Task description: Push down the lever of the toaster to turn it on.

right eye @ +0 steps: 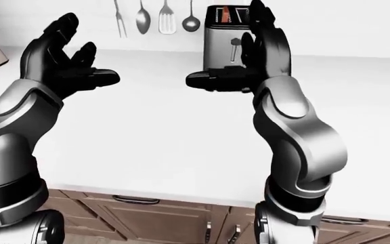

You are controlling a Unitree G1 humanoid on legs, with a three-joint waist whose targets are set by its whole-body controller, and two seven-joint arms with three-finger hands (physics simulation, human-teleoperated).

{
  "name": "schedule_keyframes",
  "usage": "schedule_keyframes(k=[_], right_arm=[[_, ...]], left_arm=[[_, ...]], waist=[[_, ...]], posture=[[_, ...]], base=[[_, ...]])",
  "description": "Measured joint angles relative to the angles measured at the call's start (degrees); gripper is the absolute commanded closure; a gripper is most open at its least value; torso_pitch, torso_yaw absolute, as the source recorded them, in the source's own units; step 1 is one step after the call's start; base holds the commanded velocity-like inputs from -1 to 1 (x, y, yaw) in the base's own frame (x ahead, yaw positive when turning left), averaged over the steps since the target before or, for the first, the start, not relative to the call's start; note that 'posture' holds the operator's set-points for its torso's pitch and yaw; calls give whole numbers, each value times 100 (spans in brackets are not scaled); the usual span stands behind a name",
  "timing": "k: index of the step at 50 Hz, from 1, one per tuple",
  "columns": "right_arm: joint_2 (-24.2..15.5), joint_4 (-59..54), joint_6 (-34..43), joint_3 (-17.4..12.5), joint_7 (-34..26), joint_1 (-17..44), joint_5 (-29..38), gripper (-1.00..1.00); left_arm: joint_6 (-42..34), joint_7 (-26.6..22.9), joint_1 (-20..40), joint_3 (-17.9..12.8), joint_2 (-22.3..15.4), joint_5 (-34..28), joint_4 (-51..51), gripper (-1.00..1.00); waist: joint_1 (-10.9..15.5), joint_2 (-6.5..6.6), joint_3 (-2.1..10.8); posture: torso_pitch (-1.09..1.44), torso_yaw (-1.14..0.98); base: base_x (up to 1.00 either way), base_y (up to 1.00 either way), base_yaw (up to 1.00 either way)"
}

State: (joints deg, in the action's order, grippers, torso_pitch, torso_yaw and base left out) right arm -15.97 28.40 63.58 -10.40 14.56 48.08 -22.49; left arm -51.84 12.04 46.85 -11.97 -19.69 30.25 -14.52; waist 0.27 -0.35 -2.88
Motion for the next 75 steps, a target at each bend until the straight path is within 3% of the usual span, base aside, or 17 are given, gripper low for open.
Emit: schedule_keyframes(k=[6, 22, 49, 59, 75], right_arm=[[33, -53, 6, 37, -14, -29, 38, -100], [102, -171, -151, 95, -154, -147, 186, -100], [149, -212, -229, 95, -231, -170, 281, -100], [149, -212, -256, 102, -239, -187, 288, -100], [166, -416, -191, 242, -404, 29, 449, -100]], left_arm=[[-76, -33, 8, 32, 29, 9, 51, -100], [-9, -79, -44, 78, 119, -72, 134, -100], [133, -197, -81, 81, 236, -201, 164, -100], [123, -224, -91, 142, 257, -217, 101, -100], [129, -186, -99, 143, 272, -233, 89, -100]], waist=[[-6, 19, 76], [0, 6, 559], [100, -22, 1591], [125, -30, 1787], [132, -37, 1823]], posture=[[-5, 0], [-17, 0], [-34, 0], [-38, 0], [-38, 0]], base=[[0, 0, 0], [0, 0, 0], [0, 0, 0], [0, 0, 0], [0, 0, 0]])
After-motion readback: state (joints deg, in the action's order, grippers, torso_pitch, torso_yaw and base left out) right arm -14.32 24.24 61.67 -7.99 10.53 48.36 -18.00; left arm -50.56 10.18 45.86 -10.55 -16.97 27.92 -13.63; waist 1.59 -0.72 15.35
